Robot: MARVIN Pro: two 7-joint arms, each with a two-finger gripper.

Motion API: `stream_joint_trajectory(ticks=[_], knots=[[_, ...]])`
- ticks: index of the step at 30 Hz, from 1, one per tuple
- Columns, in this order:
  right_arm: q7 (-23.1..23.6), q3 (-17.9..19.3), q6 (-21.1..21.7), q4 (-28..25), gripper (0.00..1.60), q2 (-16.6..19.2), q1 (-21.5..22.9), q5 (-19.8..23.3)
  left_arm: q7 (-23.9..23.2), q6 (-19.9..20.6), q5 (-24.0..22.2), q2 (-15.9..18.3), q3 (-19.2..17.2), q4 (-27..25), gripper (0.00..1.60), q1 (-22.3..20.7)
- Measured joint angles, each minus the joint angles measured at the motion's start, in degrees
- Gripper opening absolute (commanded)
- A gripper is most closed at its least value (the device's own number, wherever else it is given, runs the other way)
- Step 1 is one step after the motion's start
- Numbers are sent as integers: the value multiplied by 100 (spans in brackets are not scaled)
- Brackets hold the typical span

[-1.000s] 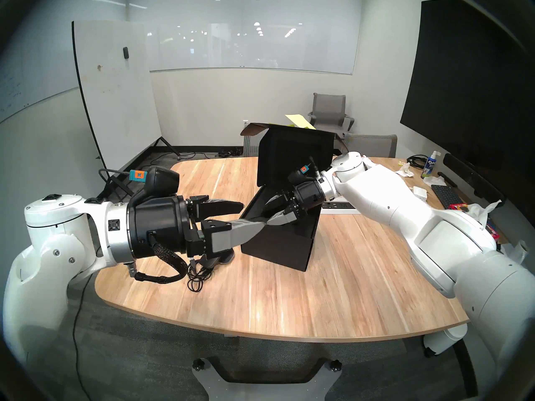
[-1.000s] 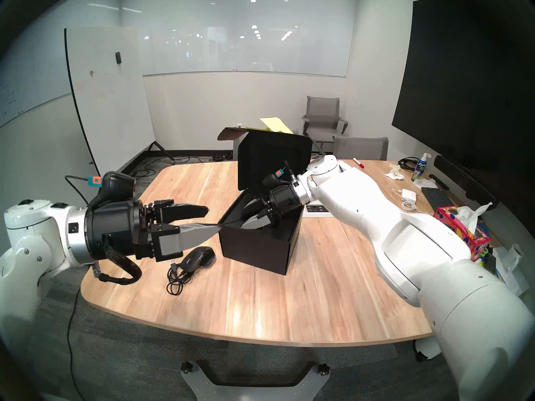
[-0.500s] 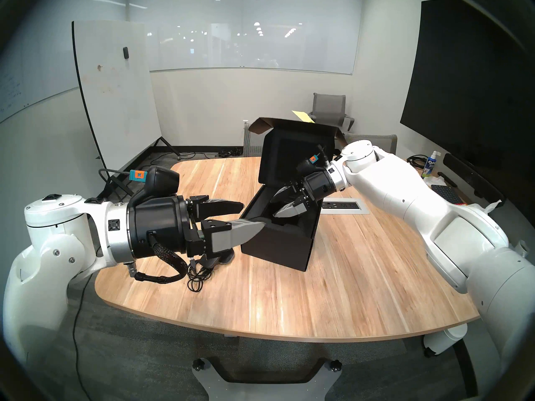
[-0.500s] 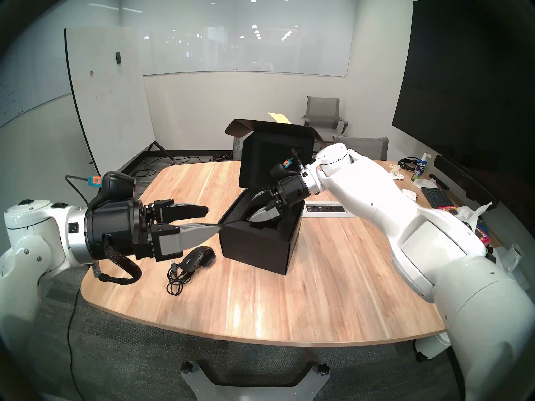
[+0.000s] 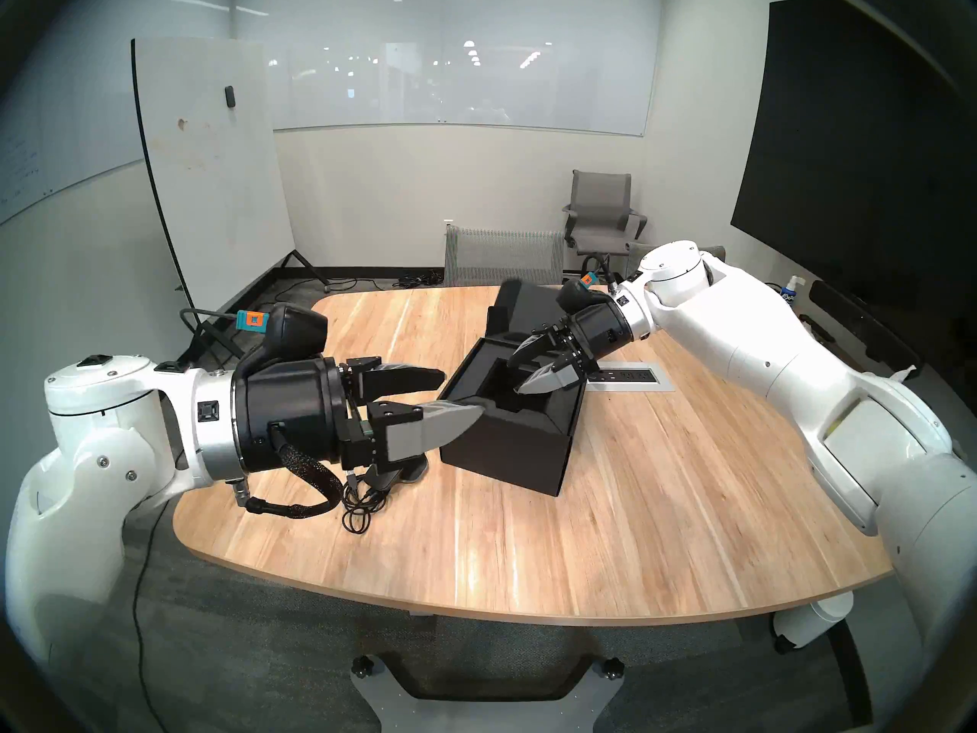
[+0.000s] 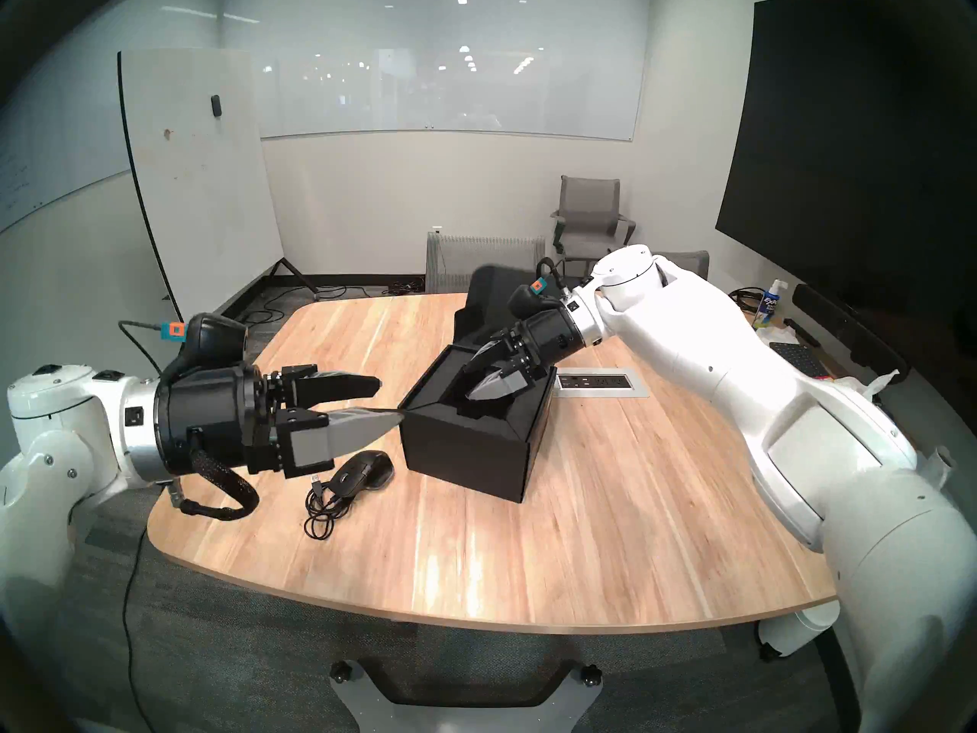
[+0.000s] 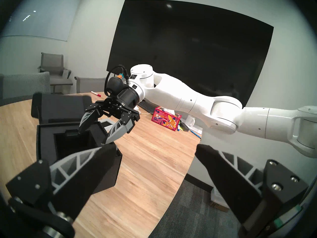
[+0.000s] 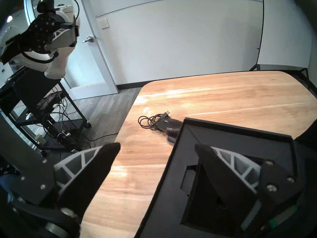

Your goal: Open the box and place the mouse inside

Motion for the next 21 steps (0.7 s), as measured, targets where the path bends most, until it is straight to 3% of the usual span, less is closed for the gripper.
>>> stream_joint_trajectory(ticks=[21], knots=[[-801,-25,861,-1791,160,981,-719,327,0,7,1,-5,1,0,160,-4]])
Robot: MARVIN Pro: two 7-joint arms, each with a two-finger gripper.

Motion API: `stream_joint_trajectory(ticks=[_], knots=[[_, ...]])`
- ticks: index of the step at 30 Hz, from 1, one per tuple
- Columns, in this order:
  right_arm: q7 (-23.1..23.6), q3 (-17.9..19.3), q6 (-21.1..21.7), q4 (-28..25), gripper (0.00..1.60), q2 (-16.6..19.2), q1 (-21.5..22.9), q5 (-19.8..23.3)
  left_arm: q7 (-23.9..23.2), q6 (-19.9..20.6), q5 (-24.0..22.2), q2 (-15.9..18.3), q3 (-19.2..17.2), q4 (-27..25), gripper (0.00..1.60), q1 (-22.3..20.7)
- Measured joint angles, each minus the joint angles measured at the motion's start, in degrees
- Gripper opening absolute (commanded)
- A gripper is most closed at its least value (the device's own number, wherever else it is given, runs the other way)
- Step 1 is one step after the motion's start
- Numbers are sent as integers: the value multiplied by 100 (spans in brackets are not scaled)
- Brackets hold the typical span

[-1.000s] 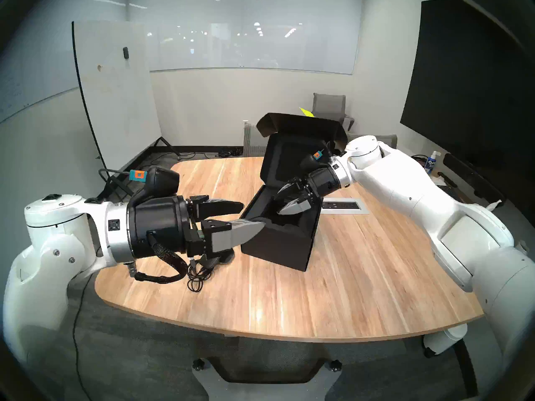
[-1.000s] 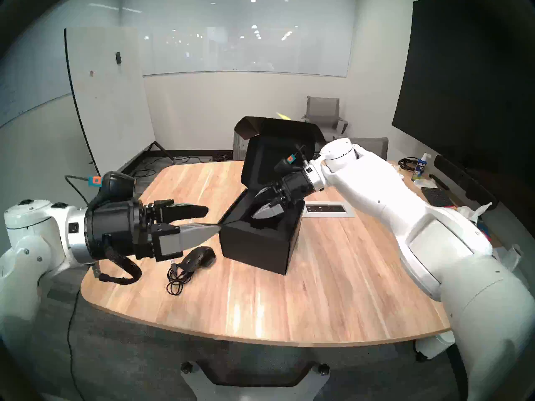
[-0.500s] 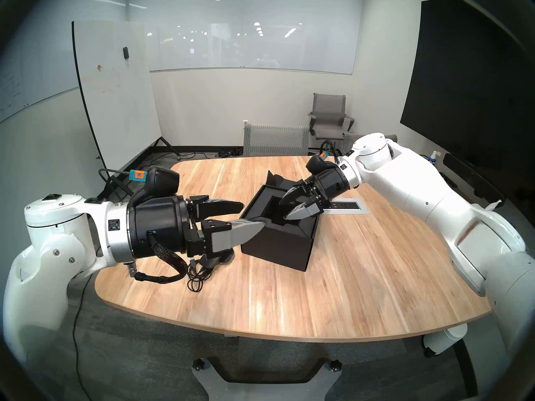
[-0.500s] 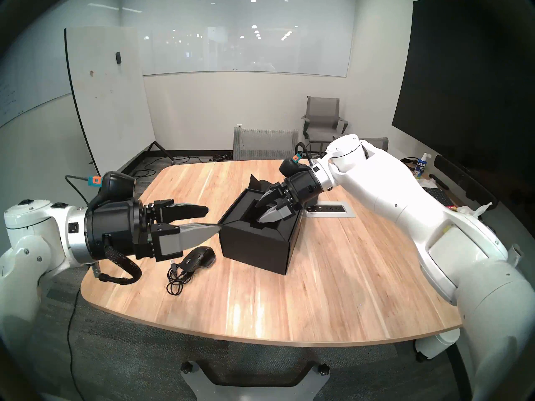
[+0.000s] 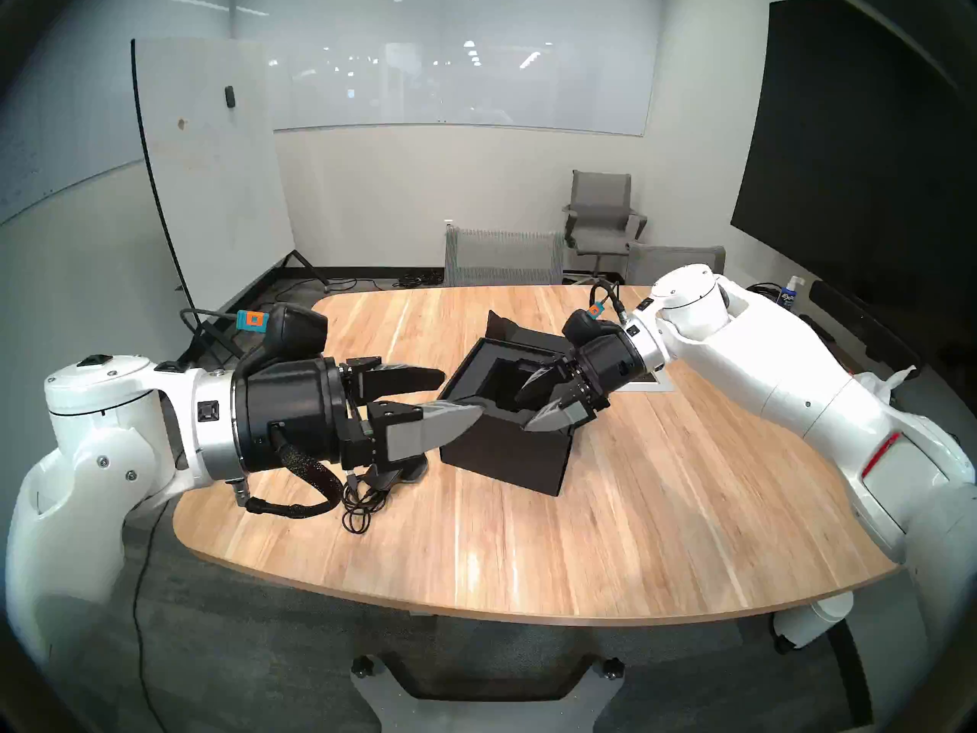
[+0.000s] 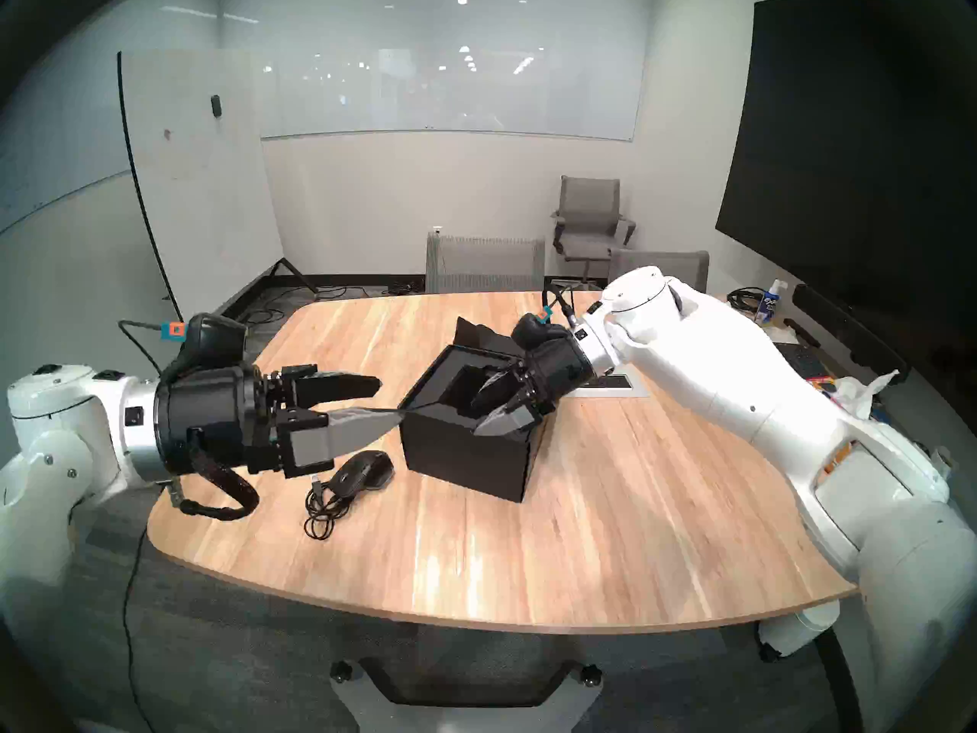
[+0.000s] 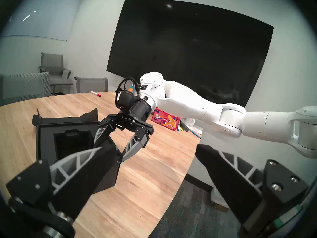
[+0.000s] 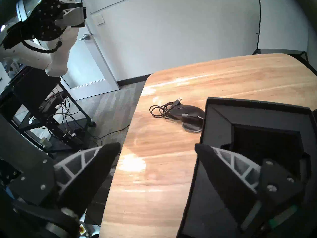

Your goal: Open the box and place the mouse inside

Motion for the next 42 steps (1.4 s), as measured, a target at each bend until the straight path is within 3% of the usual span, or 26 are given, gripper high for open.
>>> stream_joint_trajectory(ticks=[42], knots=[[-1719,662,1606,-3611,160,2659,-1317,875,0,16,1,-11,1,0,160,-9]])
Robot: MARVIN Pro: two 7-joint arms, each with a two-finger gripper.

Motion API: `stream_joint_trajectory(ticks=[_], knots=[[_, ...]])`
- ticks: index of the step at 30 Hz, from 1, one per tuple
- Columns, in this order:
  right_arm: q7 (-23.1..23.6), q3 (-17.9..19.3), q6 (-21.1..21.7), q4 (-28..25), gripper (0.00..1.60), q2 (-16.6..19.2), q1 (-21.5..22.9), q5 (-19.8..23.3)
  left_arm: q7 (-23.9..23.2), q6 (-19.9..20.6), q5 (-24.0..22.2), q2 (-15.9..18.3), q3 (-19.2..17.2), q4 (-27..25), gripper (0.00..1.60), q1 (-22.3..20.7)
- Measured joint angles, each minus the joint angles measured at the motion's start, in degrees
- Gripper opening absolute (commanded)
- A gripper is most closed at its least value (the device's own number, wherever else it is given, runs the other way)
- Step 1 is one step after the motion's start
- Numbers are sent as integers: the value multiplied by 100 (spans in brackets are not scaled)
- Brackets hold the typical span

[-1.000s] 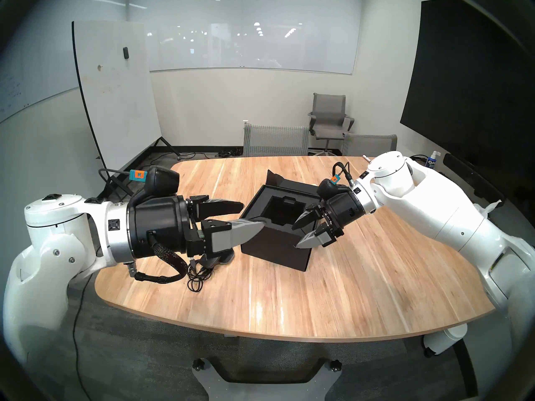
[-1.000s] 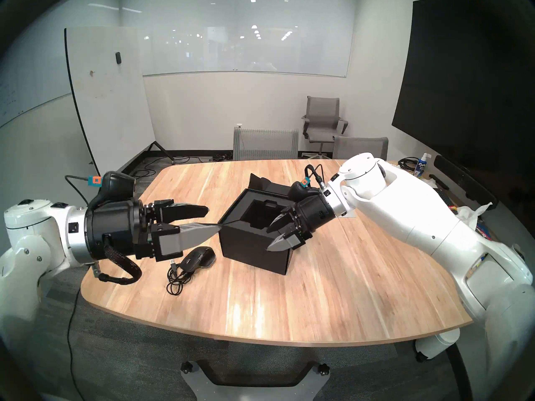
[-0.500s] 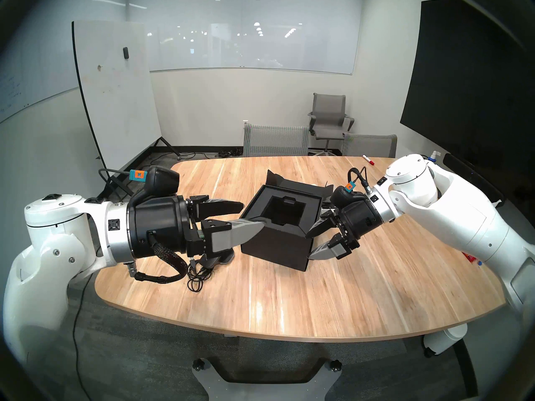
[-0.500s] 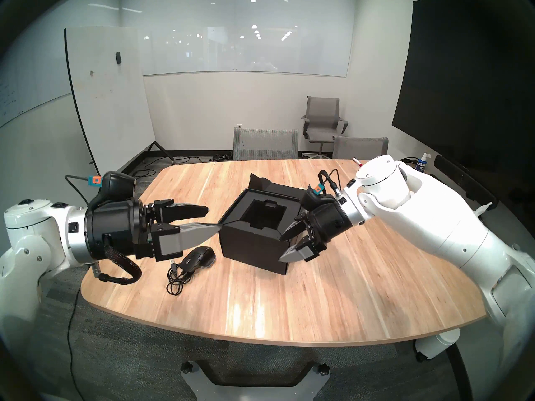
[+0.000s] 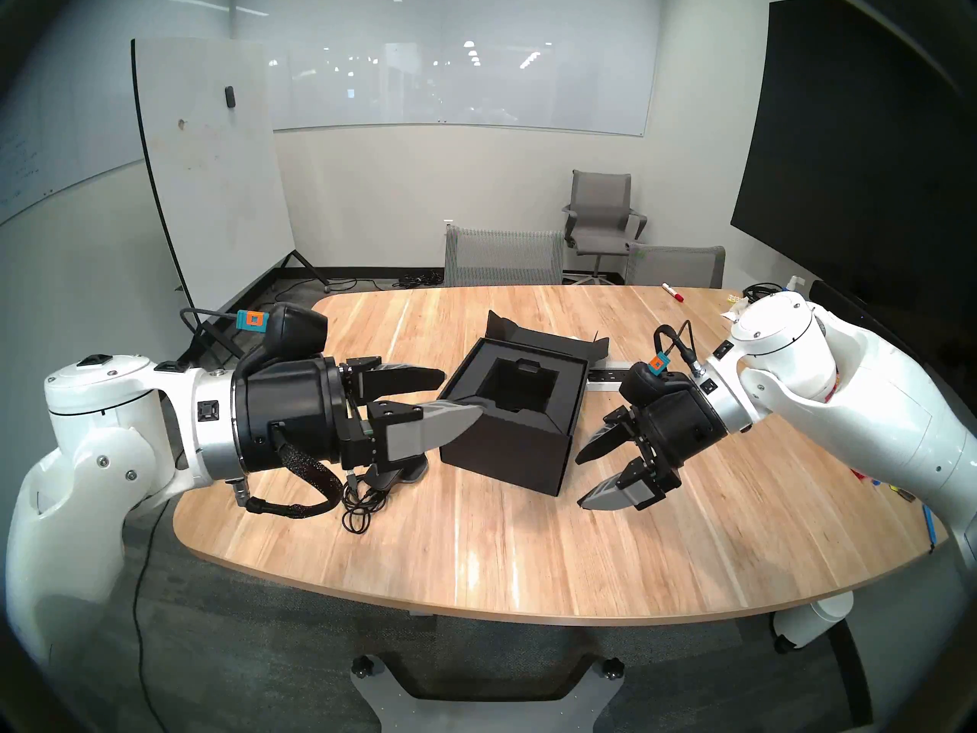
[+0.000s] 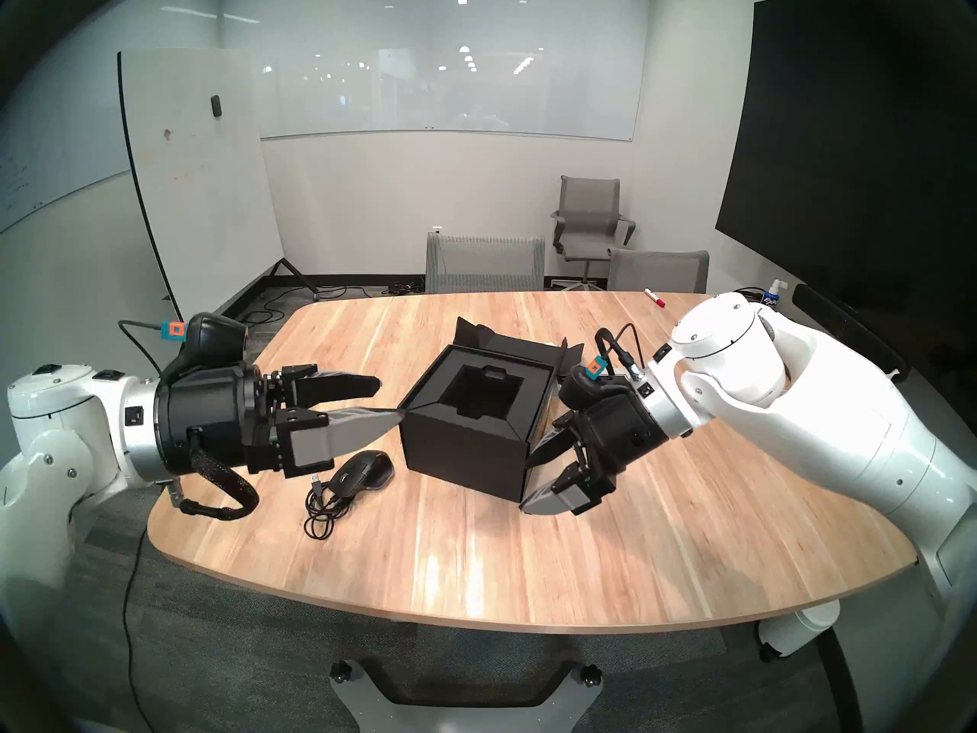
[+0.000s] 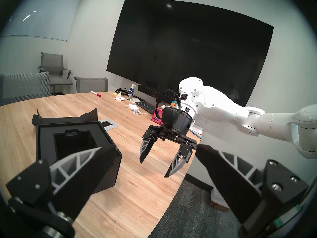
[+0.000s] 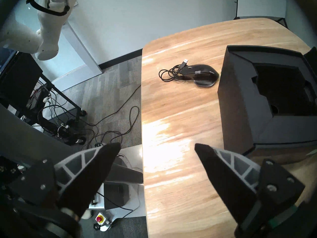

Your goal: Open the box and place the mouse inside

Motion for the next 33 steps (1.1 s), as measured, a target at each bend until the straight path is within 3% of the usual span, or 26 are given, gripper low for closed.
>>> stream_joint_trajectory(ticks=[13,33], knots=[[-774,233,200,-350,160,827,-438,258,0,4,1,-3,0,0,160,-2],[-1889,595,-251,-1068,160,1415,-743,659,0,8,2,-7,0,0,160,-4]])
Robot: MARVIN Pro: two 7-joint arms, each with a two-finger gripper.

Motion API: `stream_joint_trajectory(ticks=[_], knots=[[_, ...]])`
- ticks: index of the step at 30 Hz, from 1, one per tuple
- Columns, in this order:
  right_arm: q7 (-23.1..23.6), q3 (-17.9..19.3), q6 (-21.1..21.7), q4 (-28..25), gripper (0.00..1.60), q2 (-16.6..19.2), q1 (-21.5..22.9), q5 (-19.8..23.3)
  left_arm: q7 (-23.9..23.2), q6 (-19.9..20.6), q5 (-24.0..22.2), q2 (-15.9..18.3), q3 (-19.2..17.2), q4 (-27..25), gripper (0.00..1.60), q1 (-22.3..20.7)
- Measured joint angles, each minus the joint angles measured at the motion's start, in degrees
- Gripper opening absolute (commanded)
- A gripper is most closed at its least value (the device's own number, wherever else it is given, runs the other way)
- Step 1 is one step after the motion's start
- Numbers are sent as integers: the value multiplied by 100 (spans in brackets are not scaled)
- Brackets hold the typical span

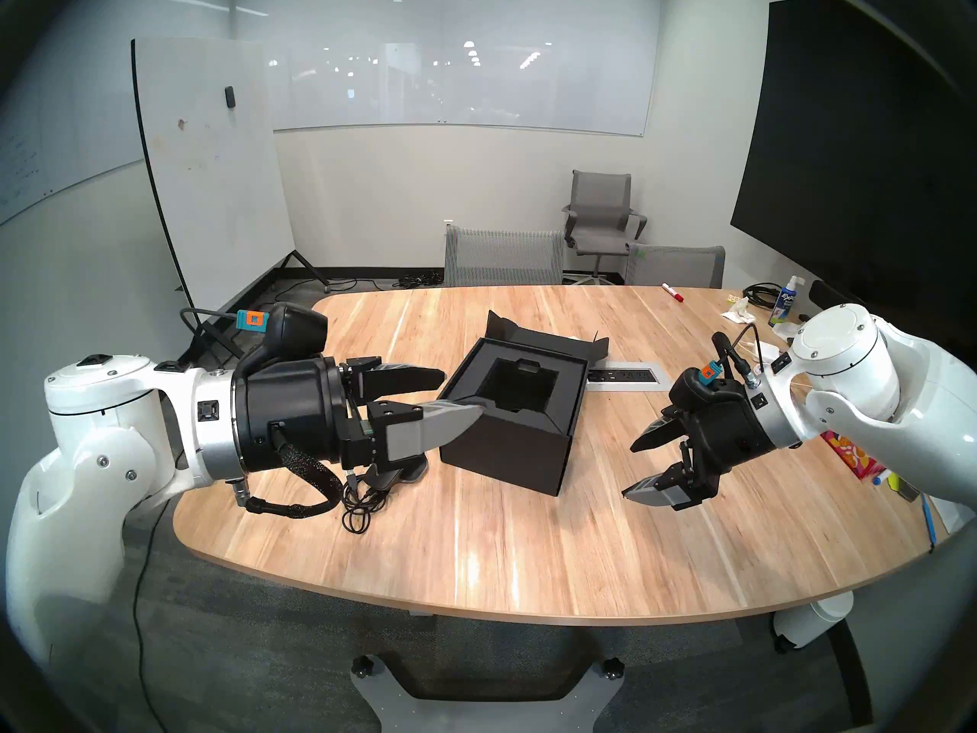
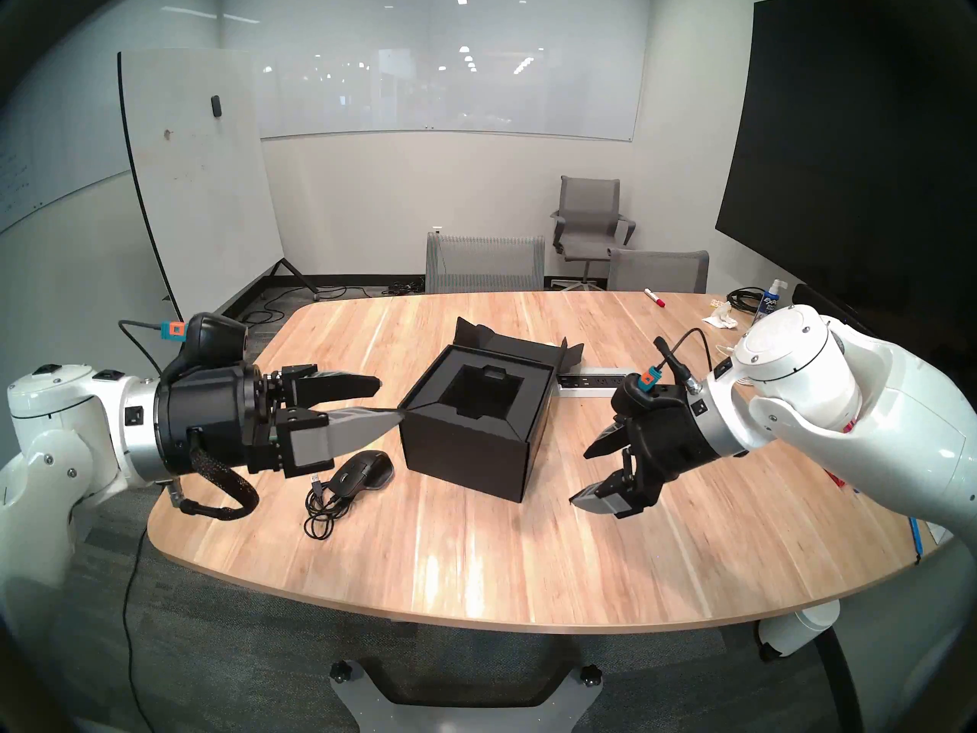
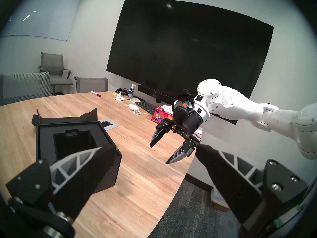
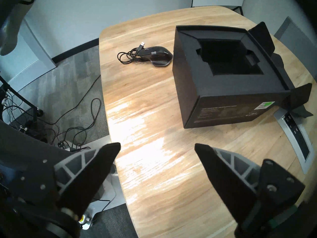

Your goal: Open the box and place the mouse inside

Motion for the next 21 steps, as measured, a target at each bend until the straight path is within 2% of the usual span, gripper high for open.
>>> stream_joint_trajectory(ticks=[12,21], knots=[[-725,-110,-57,-609,160,187,-369,224,0,3,0,-3,0,0,160,-1],[-1475,-322,-124,-550,160,252,-662,325,0,4,0,-5,0,0,160,-3]])
